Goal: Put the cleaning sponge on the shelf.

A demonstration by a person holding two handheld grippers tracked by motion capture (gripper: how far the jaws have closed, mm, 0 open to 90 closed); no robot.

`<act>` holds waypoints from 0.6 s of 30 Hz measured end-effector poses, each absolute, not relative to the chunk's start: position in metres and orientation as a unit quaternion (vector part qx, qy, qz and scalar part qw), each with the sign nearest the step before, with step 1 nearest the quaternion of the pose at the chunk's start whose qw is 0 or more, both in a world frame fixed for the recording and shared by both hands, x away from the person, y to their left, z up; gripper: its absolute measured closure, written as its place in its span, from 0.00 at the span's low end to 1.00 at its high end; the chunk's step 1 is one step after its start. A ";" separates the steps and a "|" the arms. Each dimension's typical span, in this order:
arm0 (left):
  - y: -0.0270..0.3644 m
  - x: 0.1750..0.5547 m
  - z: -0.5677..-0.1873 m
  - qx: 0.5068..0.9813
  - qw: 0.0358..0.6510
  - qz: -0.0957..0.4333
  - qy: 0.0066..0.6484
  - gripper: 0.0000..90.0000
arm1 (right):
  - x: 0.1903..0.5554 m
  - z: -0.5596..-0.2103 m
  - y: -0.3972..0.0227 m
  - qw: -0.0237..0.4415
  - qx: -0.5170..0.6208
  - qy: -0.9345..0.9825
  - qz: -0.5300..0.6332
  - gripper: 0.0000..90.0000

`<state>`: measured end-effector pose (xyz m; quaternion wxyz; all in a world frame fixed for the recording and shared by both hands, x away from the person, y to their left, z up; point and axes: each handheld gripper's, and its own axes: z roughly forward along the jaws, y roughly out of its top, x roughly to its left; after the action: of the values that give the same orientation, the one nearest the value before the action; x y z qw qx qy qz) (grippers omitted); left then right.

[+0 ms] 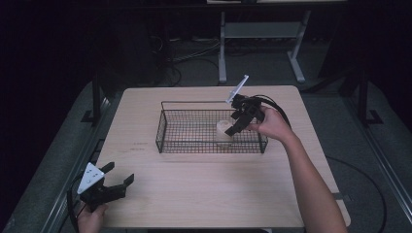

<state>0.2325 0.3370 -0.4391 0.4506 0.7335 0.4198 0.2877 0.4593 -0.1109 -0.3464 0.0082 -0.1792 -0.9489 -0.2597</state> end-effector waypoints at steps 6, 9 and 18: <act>0.336 0.233 -0.439 0.735 0.448 0.289 0.418 0.16 | 0.452 -0.342 -0.114 0.002 -0.177 -0.949 -0.263 0.19; 0.336 0.232 -0.439 0.735 0.449 0.290 0.417 0.16 | 0.449 -0.342 -0.115 0.002 -0.174 -0.950 -0.260 0.19; 0.335 0.233 -0.439 0.737 0.449 0.287 0.417 0.15 | 0.439 -0.342 -0.123 -0.002 -0.173 -0.949 -0.263 0.19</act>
<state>0.2329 0.3352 -0.4392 0.4485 0.7366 0.4168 0.2874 0.4388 -0.1226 -0.3417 -0.0022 -0.1726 -0.9493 -0.2629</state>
